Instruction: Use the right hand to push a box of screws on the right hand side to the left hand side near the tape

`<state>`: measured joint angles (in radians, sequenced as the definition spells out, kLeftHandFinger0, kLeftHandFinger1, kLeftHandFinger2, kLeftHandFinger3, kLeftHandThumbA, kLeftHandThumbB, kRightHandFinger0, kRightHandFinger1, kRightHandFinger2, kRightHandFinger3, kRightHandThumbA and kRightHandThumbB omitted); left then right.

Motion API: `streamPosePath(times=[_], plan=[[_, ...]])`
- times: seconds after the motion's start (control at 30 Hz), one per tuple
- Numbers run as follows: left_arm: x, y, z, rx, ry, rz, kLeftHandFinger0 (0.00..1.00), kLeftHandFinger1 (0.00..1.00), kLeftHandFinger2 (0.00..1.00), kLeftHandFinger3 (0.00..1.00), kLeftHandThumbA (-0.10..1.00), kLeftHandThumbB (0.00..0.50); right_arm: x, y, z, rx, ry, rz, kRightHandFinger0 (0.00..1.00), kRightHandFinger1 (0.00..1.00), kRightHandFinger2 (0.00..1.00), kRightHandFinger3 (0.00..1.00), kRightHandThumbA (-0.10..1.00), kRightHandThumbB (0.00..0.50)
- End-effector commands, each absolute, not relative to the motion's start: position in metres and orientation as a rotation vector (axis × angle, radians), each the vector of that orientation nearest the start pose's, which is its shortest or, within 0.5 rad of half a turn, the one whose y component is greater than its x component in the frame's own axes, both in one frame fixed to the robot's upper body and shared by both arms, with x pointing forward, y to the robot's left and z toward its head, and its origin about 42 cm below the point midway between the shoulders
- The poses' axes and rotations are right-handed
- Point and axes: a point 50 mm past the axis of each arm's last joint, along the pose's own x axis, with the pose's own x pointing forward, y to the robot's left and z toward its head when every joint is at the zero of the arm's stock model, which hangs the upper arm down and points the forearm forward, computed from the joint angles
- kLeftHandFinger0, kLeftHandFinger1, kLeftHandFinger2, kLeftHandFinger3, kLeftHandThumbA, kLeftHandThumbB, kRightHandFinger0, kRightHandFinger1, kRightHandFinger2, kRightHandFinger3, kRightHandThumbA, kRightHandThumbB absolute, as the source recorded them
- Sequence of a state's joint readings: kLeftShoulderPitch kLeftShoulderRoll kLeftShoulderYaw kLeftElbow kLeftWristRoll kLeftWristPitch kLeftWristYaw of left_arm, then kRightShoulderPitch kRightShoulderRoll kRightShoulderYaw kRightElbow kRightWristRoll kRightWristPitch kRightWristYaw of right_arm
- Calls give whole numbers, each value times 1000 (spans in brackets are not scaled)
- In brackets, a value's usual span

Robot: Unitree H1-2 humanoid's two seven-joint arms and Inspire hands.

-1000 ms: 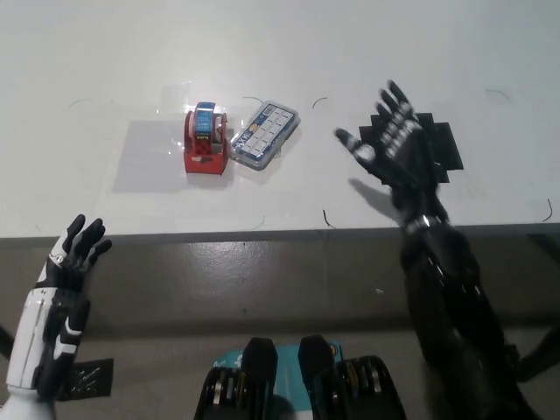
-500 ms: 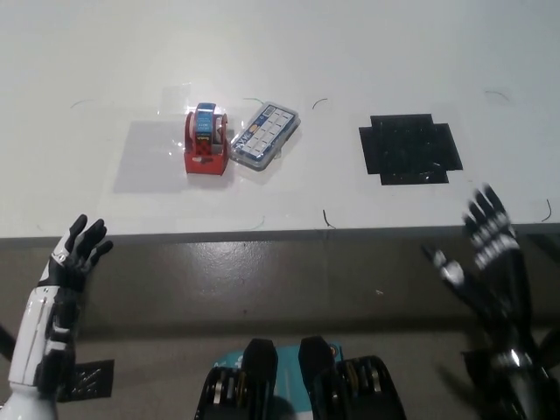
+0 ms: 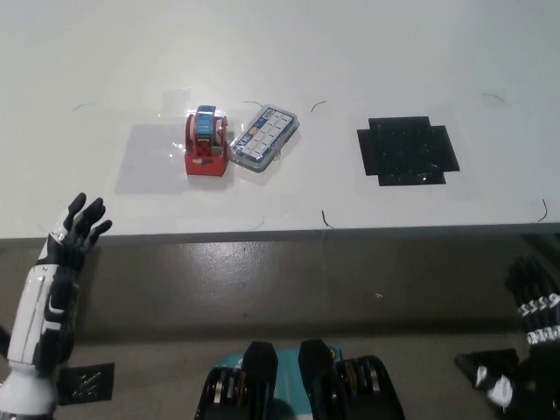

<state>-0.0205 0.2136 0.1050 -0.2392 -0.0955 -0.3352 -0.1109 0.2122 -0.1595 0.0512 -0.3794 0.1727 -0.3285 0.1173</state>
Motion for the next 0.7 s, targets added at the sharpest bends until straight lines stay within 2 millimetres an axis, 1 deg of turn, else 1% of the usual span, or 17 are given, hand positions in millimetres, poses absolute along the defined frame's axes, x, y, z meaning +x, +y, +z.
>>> streamPosePath(times=[0.0,0.03,0.07,0.17,0.27,0.3,0.33,0.37,0.4,0.5,0.6,0.63,0.67], plan=[[277,290,216,224,-666,-54,1000,1000,1000,1000,940,64,192,-230,200,-33,-659,300,1000,1000,1000,1000,1000,238],[274,291,214,227,-661,-54,1000,1000,1000,1000,942,65,193,-229,198,-35,-657,295,1000,1000,1000,1000,1000,245],[271,290,211,224,-650,-51,1000,1000,1000,1000,946,71,194,-228,195,-35,-634,299,1000,1000,1000,1000,1000,264],[266,289,207,209,-634,-49,1000,1000,1000,1000,944,66,199,-226,192,-43,-599,308,1000,1000,1000,1000,1000,281],[264,289,204,207,-621,-52,1000,1000,1000,1000,936,67,199,-225,191,-41,-590,307,1000,1000,1000,1000,1000,285],[265,290,203,209,-625,-56,1000,1000,1000,1000,926,56,200,-225,190,-42,-590,307,1000,1000,1000,1000,1000,283],[266,289,203,209,-625,-54,1000,1000,1000,1000,919,61,202,-225,191,-42,-593,312,1000,1000,1000,1000,1000,275],[267,289,202,202,-631,-62,1000,1000,1000,1000,911,48,203,-225,191,-44,-597,313,1000,1000,1000,1000,1000,267],[267,289,202,202,-628,-61,1000,1000,1000,1000,909,54,205,-225,191,-45,-601,311,1000,1000,1000,1000,1000,259],[269,288,203,204,-624,-56,1000,1000,1000,1000,901,56,209,-225,194,-59,-603,300,1000,1000,1000,1000,1000,264],[270,288,203,201,-623,-52,1000,1000,1000,1000,886,59,211,-225,196,-62,-604,290,1000,1000,1000,1000,1000,283],[270,288,204,200,-625,-54,1000,1000,1000,1000,882,47,212,-225,196,-62,-605,290,1000,1000,1000,1000,1000,285],[270,289,203,206,-627,-57,1000,1000,1000,1000,882,45,212,-226,195,-62,-605,293,1000,1000,1000,1000,1000,285]])
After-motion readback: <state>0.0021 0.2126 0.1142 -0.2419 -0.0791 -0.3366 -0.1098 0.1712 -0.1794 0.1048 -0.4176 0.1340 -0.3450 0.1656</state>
